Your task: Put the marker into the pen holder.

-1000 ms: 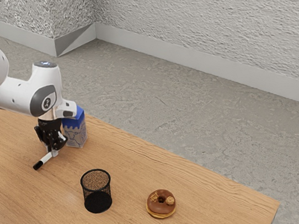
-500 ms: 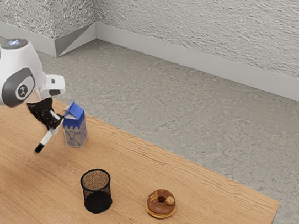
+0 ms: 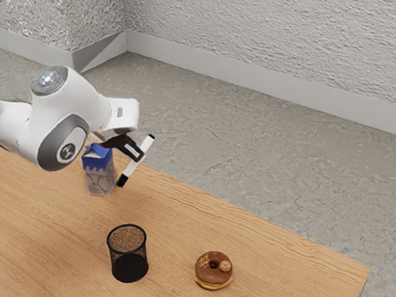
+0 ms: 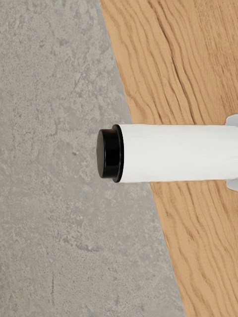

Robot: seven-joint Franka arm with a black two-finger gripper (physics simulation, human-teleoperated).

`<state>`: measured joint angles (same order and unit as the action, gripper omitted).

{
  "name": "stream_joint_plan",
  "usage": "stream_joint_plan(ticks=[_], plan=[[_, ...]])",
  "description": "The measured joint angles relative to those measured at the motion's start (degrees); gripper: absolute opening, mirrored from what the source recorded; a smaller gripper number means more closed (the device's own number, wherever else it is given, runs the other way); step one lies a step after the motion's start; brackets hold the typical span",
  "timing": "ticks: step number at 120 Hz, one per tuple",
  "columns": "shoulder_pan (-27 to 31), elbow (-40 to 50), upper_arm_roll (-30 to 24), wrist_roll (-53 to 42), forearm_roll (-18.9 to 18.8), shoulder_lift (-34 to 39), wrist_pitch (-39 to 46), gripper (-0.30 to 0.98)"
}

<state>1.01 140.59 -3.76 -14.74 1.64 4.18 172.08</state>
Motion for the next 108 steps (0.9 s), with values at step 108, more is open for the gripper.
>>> stream_joint_plan(ticks=[108], plan=[[-0.4, 16.3, -14.4, -1.6, 8.1, 9.8, 10.3, -0.05]])
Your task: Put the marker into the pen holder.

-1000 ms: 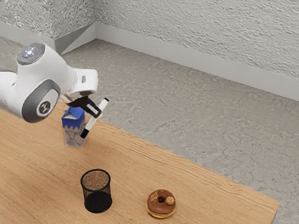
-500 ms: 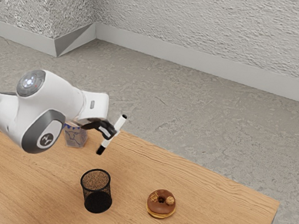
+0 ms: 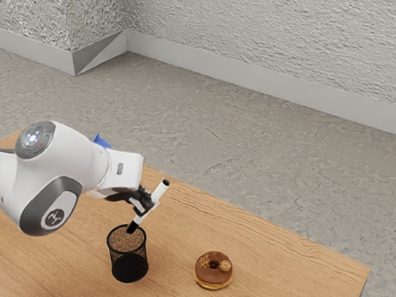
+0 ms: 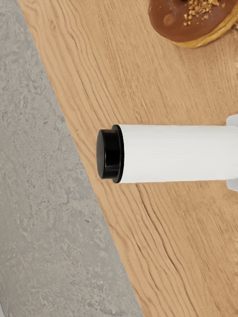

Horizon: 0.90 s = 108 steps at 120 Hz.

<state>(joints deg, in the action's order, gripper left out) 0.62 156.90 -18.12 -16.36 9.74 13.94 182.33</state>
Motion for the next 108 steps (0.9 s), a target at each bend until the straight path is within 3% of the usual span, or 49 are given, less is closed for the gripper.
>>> stream_joint_plan(ticks=[38, 56, 68, 80, 97, 108], plan=[[0.0, 3.0, -0.1, -0.2, 1.4, -3.3, 1.9, -0.03], [0.1, 2.7, -0.1, 0.0, 1.4, -4.1, 2.0, 0.29], [0.1, -0.6, 0.4, 0.2, 1.3, -3.4, -1.0, 0.44], [0.1, -17.4, 6.7, 1.1, 1.1, -4.2, -17.5, 0.53], [0.9, -55.8, 18.3, 2.4, -3.2, -17.4, -47.6, 0.61], [2.4, -65.6, 21.5, 3.2, -5.9, -18.7, -62.7, 0.64]])
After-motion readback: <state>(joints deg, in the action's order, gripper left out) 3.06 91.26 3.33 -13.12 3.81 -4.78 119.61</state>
